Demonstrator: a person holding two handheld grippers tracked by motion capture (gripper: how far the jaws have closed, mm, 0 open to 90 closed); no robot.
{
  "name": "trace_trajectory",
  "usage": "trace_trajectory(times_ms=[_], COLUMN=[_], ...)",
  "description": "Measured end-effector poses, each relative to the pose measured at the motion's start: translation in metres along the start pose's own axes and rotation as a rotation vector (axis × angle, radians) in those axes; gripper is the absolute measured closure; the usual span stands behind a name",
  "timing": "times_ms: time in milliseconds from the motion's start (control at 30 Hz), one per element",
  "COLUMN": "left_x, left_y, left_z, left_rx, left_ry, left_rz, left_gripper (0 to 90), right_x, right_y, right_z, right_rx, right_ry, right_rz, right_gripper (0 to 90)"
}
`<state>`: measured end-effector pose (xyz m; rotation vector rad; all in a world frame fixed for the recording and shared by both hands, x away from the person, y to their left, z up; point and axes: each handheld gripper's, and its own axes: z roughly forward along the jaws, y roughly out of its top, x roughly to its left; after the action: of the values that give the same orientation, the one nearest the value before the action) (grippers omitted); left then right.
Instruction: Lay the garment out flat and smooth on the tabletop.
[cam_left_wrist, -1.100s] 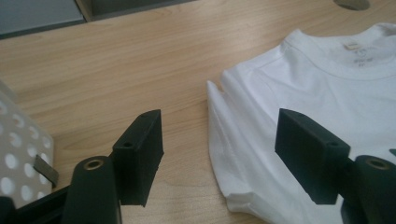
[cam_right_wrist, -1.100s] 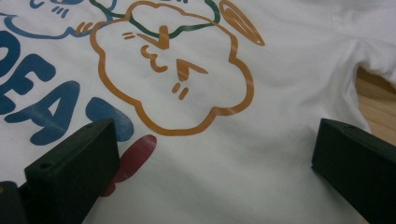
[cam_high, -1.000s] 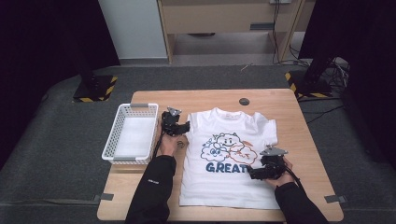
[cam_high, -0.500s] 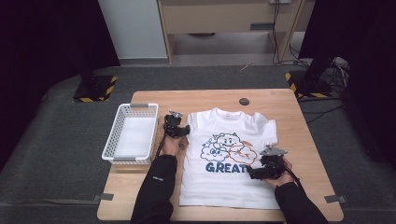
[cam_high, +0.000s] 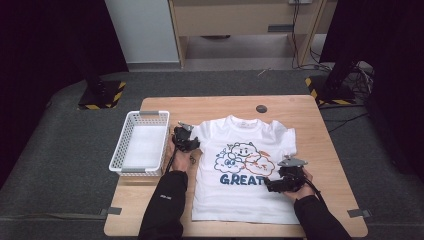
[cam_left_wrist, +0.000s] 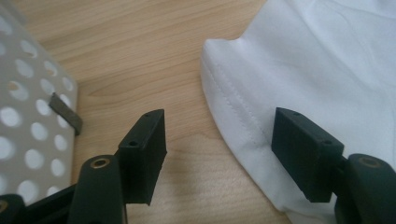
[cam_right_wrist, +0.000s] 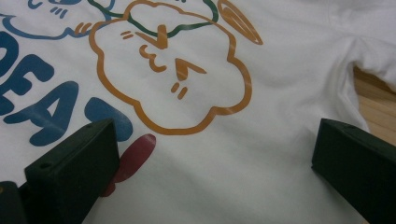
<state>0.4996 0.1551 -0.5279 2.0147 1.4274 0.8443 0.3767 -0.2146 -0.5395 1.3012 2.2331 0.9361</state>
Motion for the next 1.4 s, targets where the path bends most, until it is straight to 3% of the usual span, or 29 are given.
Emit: trace_trajectory(times_ms=[133, 333, 600, 700, 833, 933, 1100, 1400], left_x=[-0.001, 0.003, 0.003, 0.006, 0.006, 0.004, 0.004, -0.008], left_y=[0.000, -0.001, -0.001, 0.000, 0.002, 0.006, 0.013, 0.013], left_z=[-0.003, -0.005, -0.005, -0.008, -0.016, -0.028, -0.051, -0.085], left_rx=[0.016, 0.037, 0.046, 0.064, 0.064, 0.023, -0.044, -0.096], left_ry=[0.050, 0.103, 0.120, 0.081, 0.038, 0.018, -0.060, -0.222], left_rz=[0.041, 0.063, 0.065, 0.023, 0.013, 0.023, 0.002, 0.017], left_gripper=[34.4, 33.6, 34.0, 32.9, 31.5, 27.2, 24.6, 18.6], right_x=[0.001, 0.002, 0.003, 0.003, 0.006, 0.008, 0.003, -0.010], right_y=[0.001, 0.004, 0.009, 0.011, 0.014, 0.017, 0.022, 0.025], right_z=[0.000, 0.004, 0.009, 0.010, 0.007, 0.003, -0.007, -0.020], right_rx=[0.001, 0.000, 0.000, 0.005, 0.017, 0.006, -0.031, -0.077], right_ry=[0.002, 0.015, 0.016, 0.008, -0.017, -0.024, 0.000, 0.028], right_rz=[0.001, -0.010, -0.014, -0.006, -0.020, -0.029, 0.013, 0.065], right_gripper=[0.6, 0.6, 0.8, 1.9, 2.9, 3.1, 2.5, 2.0])
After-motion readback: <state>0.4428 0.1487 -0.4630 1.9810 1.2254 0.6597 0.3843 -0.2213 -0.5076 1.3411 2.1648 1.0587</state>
